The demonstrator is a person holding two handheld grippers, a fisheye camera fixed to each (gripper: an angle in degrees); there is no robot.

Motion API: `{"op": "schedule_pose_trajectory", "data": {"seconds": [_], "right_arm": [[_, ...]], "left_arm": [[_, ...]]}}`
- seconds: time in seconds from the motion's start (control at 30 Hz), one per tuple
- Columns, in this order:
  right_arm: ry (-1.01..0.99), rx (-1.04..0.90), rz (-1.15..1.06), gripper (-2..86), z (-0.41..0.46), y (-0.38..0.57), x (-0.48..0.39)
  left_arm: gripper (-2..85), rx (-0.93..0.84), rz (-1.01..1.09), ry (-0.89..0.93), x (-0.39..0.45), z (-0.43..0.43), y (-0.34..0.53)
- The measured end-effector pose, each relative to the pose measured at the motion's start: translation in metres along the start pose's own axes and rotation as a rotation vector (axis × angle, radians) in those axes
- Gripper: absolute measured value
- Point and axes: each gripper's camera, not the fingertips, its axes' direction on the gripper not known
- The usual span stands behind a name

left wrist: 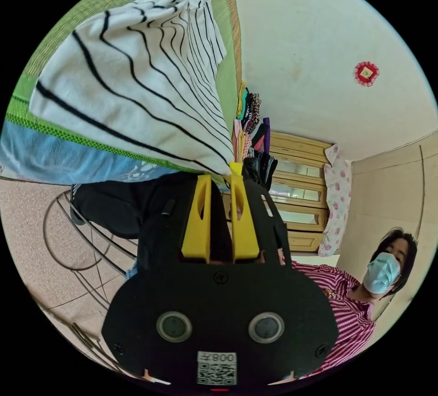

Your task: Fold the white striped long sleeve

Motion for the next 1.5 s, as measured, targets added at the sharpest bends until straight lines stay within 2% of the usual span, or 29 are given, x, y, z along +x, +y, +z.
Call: {"op": "schedule_pose_trajectory", "data": {"seconds": [0.2,0.57,0.97,1.1,1.3,1.5], "right_arm": [[0.012,-0.012,-0.008,2.7,0.003,-0.007,-0.005],[-0.032,0.057,0.035,8.6,-0.006,-0.007,0.02],[-0.033,0.053,0.024,2.6,-0.001,-0.027,0.012],[-0.049,0.062,0.022,2.1,-0.008,-0.03,0.013],[-0.068,0.059,0.024,2.0,-0.011,-0.032,0.012],[-0.069,0.058,0.013,2.0,-0.015,-0.037,0.005]], "left_arm": [[4.5,0.056,-0.044,0.109,-0.009,0.006,-0.018],[1.5,0.049,-0.026,0.075,-0.001,0.019,-0.037],[1.5,0.024,0.037,0.01,-0.006,0.028,-0.035],[2.8,0.141,0.022,-0.036,-0.029,-0.012,-0.002],[9.4,0.344,-0.071,0.081,-0.084,-0.041,0.038],[12.2,0.395,-0.09,0.167,-0.119,-0.025,0.037]]}}
